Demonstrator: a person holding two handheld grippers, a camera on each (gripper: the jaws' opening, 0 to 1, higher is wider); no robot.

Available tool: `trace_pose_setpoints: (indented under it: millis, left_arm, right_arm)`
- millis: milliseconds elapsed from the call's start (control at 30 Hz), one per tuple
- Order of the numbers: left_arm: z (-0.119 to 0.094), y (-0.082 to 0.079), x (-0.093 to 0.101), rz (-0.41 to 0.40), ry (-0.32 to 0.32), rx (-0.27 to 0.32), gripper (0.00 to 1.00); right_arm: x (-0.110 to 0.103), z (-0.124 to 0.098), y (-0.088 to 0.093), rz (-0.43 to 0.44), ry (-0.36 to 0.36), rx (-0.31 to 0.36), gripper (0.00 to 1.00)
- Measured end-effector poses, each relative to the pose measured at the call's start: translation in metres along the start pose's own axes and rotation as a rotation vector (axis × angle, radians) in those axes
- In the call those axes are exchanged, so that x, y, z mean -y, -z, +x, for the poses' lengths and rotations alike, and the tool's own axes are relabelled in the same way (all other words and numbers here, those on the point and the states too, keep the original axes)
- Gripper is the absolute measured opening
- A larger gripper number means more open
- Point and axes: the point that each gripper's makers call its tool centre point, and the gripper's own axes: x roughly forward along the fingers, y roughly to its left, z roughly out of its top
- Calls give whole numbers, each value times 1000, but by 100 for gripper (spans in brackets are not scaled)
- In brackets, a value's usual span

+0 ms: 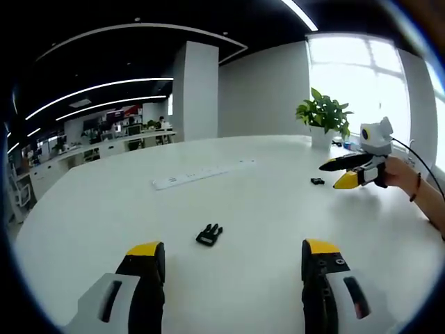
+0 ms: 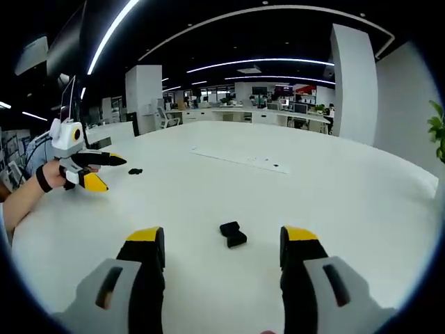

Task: Snap the two parts of the plastic buckle together until the buckle closes and remains connected.

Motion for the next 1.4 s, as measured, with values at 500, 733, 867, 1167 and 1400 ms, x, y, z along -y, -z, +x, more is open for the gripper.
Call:
trace_pose_setpoints:
  millis: [500, 733, 867, 1167, 1400]
  left_arm:
    - [1, 5, 1, 29, -6, -28, 82]
    - [0, 7, 0, 40, -17, -35, 82]
    - [0, 9, 2, 44, -12, -46, 82]
    - [5, 6, -8, 40, -7, -51, 82]
    - [7, 5, -9, 27, 0, -51, 82]
  right_arm:
    - [4, 1, 2, -20, 9, -20, 68]
    - [8, 3, 6, -31, 12, -41, 67]
    - [9, 4, 6, -39, 11, -48, 67]
    - [14, 7, 6, -38, 9, -55, 67]
    - [19, 9, 6, -28, 9, -68, 68]
